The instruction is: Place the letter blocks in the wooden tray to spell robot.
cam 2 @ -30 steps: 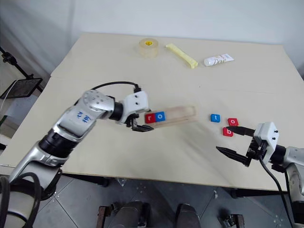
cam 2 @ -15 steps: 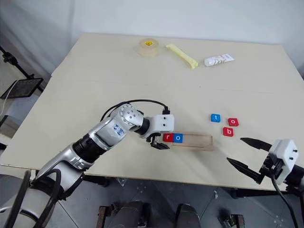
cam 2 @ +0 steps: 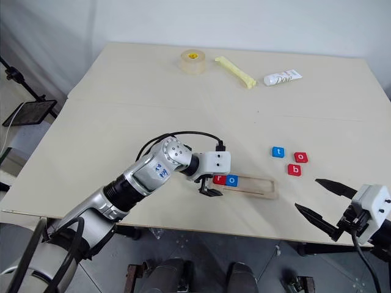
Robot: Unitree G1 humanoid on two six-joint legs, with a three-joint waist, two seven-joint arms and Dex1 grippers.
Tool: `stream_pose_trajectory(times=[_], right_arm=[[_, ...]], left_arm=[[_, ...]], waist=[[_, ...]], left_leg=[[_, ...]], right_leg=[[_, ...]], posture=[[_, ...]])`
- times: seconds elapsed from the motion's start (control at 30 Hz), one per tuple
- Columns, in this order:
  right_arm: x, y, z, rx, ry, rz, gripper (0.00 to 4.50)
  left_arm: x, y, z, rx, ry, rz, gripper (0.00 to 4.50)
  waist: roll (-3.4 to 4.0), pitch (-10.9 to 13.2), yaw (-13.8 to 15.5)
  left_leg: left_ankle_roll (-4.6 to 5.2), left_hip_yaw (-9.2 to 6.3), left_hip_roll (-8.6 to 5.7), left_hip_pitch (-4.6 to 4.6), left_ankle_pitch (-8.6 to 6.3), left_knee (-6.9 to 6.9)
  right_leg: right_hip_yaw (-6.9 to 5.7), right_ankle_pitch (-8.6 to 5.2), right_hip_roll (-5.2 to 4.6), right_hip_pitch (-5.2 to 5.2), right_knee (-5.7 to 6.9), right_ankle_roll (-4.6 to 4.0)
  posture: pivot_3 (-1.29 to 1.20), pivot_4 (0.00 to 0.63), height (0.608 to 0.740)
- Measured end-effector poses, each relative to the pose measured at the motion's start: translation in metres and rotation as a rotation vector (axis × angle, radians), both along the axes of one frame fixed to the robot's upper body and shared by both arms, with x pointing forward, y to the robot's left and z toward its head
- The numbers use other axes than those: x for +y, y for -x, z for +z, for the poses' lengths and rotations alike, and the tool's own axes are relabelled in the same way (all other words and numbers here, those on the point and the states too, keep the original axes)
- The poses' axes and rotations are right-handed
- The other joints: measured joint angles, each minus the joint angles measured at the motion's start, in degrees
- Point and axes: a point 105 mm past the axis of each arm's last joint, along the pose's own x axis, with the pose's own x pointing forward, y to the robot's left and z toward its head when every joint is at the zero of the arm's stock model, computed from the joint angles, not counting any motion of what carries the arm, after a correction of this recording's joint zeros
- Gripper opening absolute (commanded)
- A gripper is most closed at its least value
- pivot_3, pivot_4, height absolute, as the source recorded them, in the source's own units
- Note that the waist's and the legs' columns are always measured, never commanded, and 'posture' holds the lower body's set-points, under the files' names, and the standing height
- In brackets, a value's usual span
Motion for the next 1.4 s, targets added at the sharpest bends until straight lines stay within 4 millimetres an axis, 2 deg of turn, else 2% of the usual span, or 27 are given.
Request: stream_pose_trajectory(times=[0.13,0.43,0.6,0.67,0.73,0.87,1.07,1.4], right_arm=[[0.002,-0.002,0.001,-0.004,-0.03,-0.055,4.5],[0.0,-0.012,-0.001,-0.044,-0.182,-0.326,4.5],[0.001,-0.012,-0.002,-0.052,-0.199,-0.356,4.5],[0.002,-0.013,-0.001,-0.055,-0.199,-0.353,4.5],[0.002,-0.013,0.0,-0.053,-0.19,-0.342,4.5],[0.001,-0.014,0.0,-0.036,-0.159,-0.305,4.5],[-0.008,-0.016,-0.005,0.011,-0.129,-0.287,4.5],[-0.023,-0.012,-0.021,0.129,-0.122,-0.34,4.5]], left_arm=[[0.024,-0.001,0.011,-0.012,0.045,0.023,4.47],[0.078,-0.01,0.041,-0.059,0.261,0.099,4.47],[0.082,-0.005,0.075,-0.084,0.58,0.051,4.47],[0.083,0.003,0.083,-0.082,0.666,-0.002,4.47],[0.085,0.008,0.079,-0.063,0.695,-0.029,4.47],[0.087,0.019,0.057,-0.016,0.689,-0.059,4.47],[0.083,0.042,0.036,-0.052,0.705,-0.204,4.47],[0.094,0.043,0.017,-0.057,0.74,-0.189,4.47]], waist=[[0.02,0.0,-0.2],[0.05,0.0,0.0],[0.04,0.0,0.1],[0.06,0.0,-0.1],[0.07,0.0,-0.2],[0.07,0.0,-0.8],[0.07,0.0,-1.0],[0.09,-0.1,-1.1]], left_leg=[[0.0,0.0,0.03,0.01,0.0,0.0],[-0.01,-0.11,-0.01,0.03,0.0,0.04],[0.01,-0.13,-0.07,0.04,-0.01,0.06],[0.01,-0.1,-0.06,0.07,-0.01,0.04],[0.01,-0.07,-0.06,0.12,-0.01,0.04],[0.01,-0.03,-0.04,0.15,-0.01,0.03],[0.01,-0.03,-0.04,0.15,-0.01,0.04],[0.01,-0.03,-0.03,0.17,-0.01,0.04]], right_leg=[[0.02,0.0,0.0,-0.01,0.03,0.0],[0.02,0.0,-0.02,-0.03,0.2,0.0],[0.04,0.0,-0.05,-0.01,0.22,0.0],[0.03,0.0,-0.05,-0.02,0.25,0.0],[0.03,0.0,-0.04,-0.01,0.3,0.0],[0.04,0.0,-0.03,0.0,0.33,0.0],[0.04,0.0,-0.04,0.02,0.29,0.0],[0.03,0.0,-0.06,0.03,0.3,0.0]], posture=[[0.0,0.15,0.74],[0.0,0.15,0.74],[0.0,0.15,0.74],[0.0,0.15,0.74],[0.0,0.15,0.74],[0.0,0.15,0.74],[0.0,0.15,0.74],[0.0,0.15,0.74]])
